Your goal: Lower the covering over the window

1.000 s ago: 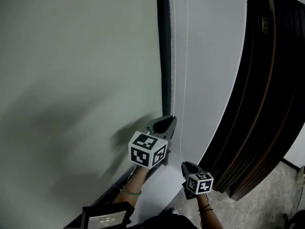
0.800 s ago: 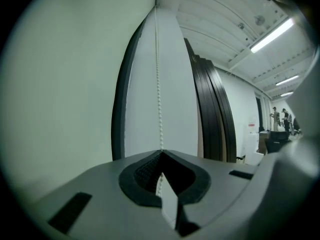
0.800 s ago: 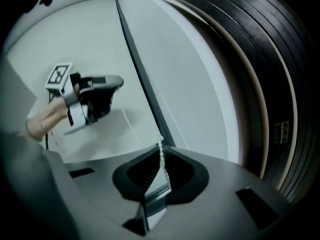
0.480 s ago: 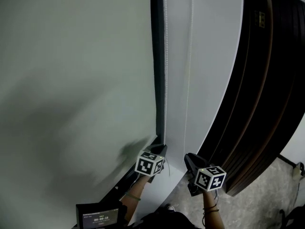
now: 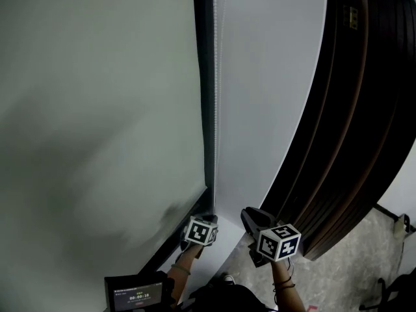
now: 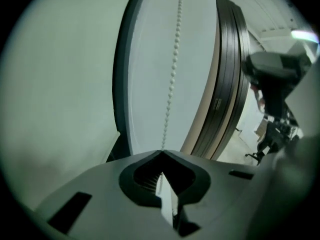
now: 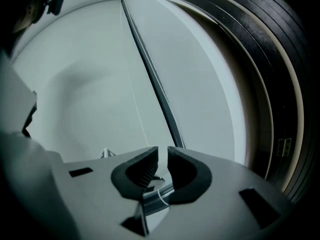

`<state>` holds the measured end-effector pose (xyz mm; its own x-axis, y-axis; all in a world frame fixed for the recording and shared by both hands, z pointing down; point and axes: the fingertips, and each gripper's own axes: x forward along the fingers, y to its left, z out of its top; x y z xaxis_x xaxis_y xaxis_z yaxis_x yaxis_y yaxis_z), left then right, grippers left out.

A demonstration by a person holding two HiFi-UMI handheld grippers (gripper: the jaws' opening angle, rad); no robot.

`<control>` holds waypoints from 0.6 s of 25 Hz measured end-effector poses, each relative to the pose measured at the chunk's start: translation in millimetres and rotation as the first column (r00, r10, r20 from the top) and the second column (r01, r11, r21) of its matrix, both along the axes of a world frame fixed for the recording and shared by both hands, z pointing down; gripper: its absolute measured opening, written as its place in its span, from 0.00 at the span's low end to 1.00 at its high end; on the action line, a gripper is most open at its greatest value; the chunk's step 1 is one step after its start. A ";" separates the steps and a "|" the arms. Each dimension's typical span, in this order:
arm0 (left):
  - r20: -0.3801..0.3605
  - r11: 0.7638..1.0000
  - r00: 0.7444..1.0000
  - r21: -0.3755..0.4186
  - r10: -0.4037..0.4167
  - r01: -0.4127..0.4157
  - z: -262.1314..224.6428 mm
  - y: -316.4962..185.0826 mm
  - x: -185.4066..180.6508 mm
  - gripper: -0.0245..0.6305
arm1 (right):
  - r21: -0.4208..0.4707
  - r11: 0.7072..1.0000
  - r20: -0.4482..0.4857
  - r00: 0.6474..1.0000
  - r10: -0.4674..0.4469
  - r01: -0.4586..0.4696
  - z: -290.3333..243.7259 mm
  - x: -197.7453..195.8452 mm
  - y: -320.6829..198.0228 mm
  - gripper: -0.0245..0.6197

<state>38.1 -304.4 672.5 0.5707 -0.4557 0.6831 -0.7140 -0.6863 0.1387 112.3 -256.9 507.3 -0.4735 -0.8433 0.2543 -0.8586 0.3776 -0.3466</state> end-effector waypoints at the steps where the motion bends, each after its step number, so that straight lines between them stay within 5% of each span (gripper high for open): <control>1: 0.026 0.999 1.000 -0.034 0.005 -0.004 18.7 7.5 -3.2 0.04 | -0.009 1.000 -0.002 1.000 -0.002 0.002 3.2 -1.2 1.9 0.10; 5: 0.044 0.990 0.998 -0.132 -0.038 0.043 65.5 30.4 -17.4 0.04 | -0.033 0.999 -0.008 1.000 -0.016 0.015 15.9 -6.2 8.3 0.10; 15: 0.005 0.991 1.000 -0.137 -0.010 0.010 71.8 41.0 2.9 0.04 | 0.075 0.987 -0.044 0.990 -0.137 0.140 -27.7 -51.5 -17.0 0.15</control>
